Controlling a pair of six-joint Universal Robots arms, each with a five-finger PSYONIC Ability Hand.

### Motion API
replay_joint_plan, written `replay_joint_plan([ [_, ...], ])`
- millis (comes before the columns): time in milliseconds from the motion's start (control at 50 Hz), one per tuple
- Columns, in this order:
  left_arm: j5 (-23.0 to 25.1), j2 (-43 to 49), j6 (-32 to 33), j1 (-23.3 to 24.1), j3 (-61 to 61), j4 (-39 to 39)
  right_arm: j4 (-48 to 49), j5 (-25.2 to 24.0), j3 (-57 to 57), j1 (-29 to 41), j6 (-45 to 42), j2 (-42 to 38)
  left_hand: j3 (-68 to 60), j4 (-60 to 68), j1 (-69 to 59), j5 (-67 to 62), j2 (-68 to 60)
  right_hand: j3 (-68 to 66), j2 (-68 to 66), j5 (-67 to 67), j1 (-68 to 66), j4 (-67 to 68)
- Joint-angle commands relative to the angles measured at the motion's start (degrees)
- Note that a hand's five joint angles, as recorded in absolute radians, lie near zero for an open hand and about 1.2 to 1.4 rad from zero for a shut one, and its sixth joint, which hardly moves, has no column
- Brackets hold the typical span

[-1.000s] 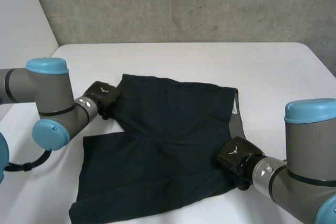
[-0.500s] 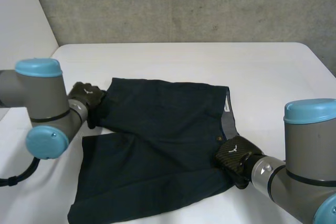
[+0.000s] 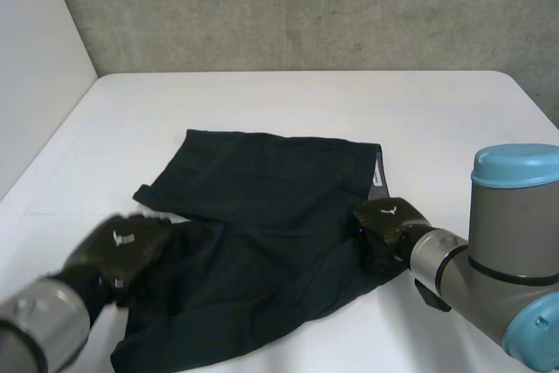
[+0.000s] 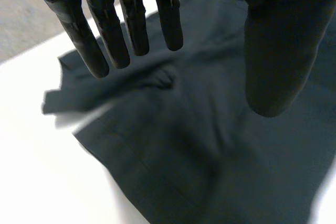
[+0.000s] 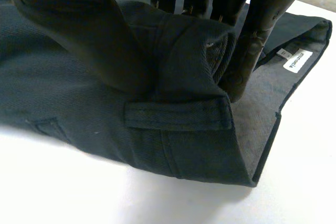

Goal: Fold the shorts.

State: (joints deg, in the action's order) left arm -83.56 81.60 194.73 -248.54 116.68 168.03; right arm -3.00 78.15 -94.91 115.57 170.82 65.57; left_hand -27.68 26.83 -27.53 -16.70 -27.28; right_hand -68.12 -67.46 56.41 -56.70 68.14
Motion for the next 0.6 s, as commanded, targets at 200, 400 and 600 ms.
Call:
replay_joint_plan([
  [200, -1.51, 3.47, -3.56, 1.21, 8.57, 8.18, 4.41, -0.37, -0.98, -1.84, 10.58, -0.35, -2.39, 3.23, -2.53, -3.36, -2.78, -11.88, -12.54, 13.59, -23.30, 11.86],
  [400, -7.58, 12.61, -3.04, 1.48, 7.51, 11.88, 4.41, -0.37, -1.06, -1.93, 10.85, 0.00, -10.44, 11.28, -10.58, -11.41, -10.83, -11.88, -12.54, 13.59, -23.30, 11.86],
  [600, -9.60, 10.01, -2.87, 6.31, 4.53, 11.54, 1.78, -1.25, -1.24, -2.10, 4.02, 0.79, -52.32, 53.17, -52.47, -53.30, -52.72, -11.88, -12.54, 13.59, -23.30, 11.86],
])
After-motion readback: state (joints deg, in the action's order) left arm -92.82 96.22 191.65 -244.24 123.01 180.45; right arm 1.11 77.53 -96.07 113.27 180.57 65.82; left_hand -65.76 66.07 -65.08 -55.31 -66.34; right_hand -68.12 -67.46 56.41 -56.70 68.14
